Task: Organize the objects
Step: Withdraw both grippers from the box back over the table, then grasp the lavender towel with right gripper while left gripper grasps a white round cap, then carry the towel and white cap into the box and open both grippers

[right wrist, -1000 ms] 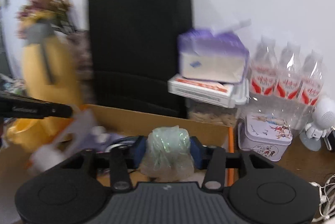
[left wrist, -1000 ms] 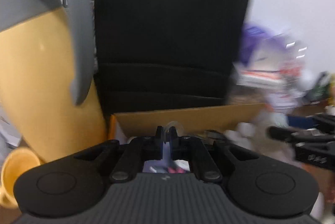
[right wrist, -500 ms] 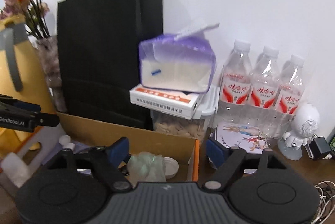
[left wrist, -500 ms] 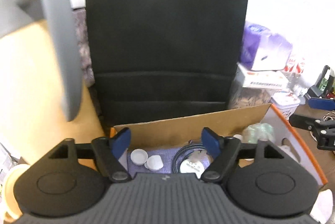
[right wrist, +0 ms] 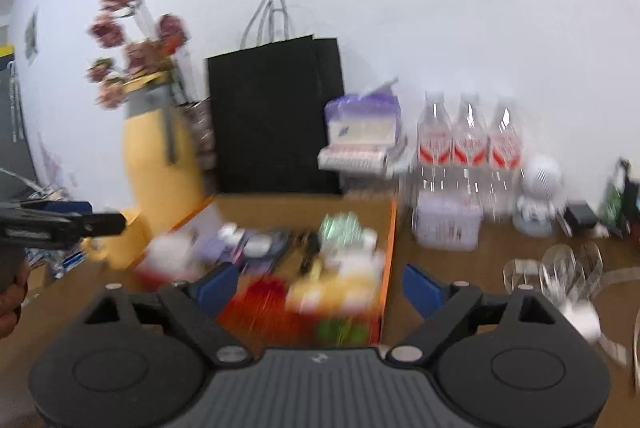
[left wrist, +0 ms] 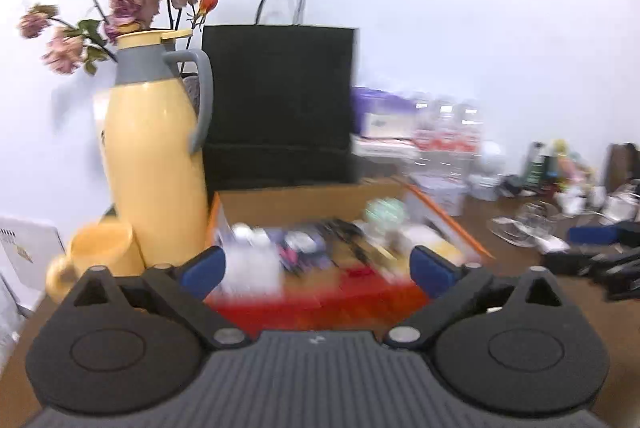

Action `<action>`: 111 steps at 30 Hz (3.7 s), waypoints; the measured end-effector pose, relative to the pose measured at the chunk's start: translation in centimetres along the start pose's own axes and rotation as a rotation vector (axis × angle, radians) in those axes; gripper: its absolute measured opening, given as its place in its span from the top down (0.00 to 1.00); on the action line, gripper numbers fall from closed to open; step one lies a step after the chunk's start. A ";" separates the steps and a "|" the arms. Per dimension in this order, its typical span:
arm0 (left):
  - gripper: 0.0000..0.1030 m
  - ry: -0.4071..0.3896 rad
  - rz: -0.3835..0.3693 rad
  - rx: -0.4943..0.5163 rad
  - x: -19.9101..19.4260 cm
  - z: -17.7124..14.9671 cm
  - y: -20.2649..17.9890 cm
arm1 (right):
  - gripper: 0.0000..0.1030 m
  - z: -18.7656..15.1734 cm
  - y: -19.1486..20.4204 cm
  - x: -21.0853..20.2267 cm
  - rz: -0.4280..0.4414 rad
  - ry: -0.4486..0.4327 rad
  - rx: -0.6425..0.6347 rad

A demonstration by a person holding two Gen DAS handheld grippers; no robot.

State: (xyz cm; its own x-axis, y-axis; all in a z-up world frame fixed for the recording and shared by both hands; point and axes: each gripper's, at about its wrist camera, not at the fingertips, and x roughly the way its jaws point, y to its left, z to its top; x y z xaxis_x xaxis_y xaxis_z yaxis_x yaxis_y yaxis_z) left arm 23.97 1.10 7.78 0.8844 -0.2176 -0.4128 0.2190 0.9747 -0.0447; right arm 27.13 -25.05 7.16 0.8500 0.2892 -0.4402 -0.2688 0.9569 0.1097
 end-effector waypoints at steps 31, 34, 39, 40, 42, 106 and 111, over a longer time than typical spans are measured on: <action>0.02 0.134 -0.104 0.038 3.2 -6.3 -10.7 | 0.17 -9.3 -2.5 2.5 -0.114 0.153 -0.223; 0.09 0.187 -0.109 0.060 6.9 -5.9 -11.8 | 0.34 -8.8 -3.3 5.8 -0.080 0.186 -0.224; 0.15 0.224 -0.161 0.164 11.3 -5.4 -14.1 | 0.86 -8.3 -5.9 6.6 -0.022 0.201 -0.141; 0.17 0.230 -0.180 0.190 12.0 -5.4 -14.7 | 0.89 -8.1 -6.7 6.1 -0.008 0.195 -0.098; 0.18 0.238 -0.213 0.236 13.6 -5.4 -16.1 | 0.91 -7.7 -8.0 5.3 0.000 0.175 -0.034; 0.71 0.086 -0.079 -0.033 6.5 2.2 -0.6 | 0.85 0.8 2.4 1.0 0.249 -0.038 0.099; 0.71 0.149 0.016 -0.055 14.6 3.2 0.6 | 0.81 6.2 0.3 11.9 0.244 -0.035 0.184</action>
State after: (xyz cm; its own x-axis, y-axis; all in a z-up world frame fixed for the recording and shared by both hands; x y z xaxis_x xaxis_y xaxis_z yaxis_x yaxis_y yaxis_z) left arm 38.31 -1.67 4.60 0.8159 -0.1959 -0.5440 0.1785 0.9802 -0.0852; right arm 39.94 -21.15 7.52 0.7867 0.5083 -0.3503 -0.3830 0.8469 0.3689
